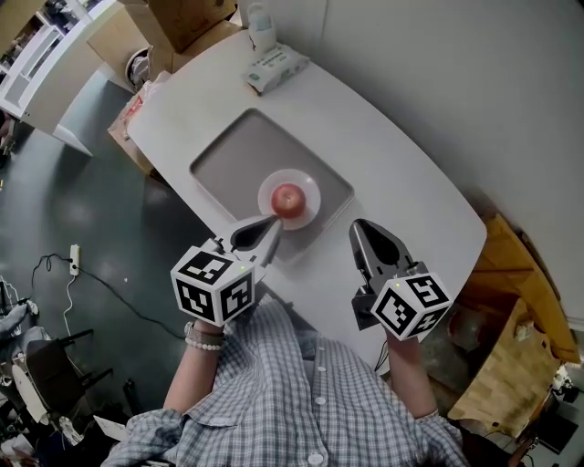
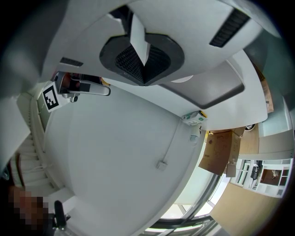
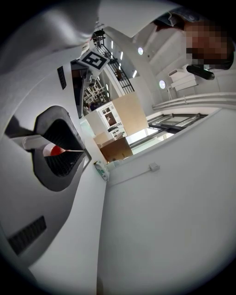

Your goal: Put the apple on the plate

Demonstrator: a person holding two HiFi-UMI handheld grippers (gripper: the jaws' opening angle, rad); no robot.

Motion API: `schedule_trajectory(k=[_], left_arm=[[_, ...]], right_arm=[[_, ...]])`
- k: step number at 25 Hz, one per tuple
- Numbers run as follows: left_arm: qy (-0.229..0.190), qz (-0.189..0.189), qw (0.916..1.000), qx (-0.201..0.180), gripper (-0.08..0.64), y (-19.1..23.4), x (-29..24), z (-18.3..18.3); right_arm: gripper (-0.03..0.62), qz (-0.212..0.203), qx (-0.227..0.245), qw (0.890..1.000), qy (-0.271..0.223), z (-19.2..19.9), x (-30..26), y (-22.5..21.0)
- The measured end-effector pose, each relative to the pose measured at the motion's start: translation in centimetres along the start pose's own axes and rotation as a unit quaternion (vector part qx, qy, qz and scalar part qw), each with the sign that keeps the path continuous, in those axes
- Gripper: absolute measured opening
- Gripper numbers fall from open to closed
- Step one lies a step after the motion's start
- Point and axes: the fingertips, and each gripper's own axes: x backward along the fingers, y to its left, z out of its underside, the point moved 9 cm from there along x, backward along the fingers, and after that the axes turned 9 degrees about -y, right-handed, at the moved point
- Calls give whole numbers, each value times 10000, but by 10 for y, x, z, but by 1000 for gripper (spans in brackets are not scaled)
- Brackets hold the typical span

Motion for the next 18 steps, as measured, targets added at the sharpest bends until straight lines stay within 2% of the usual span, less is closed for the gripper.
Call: schedule_trajectory(k=[18], left_arm=[[-37, 5, 10000, 90, 9, -6, 11, 11]], right_arm=[[26, -264, 50, 9995, 182, 9, 7, 13]])
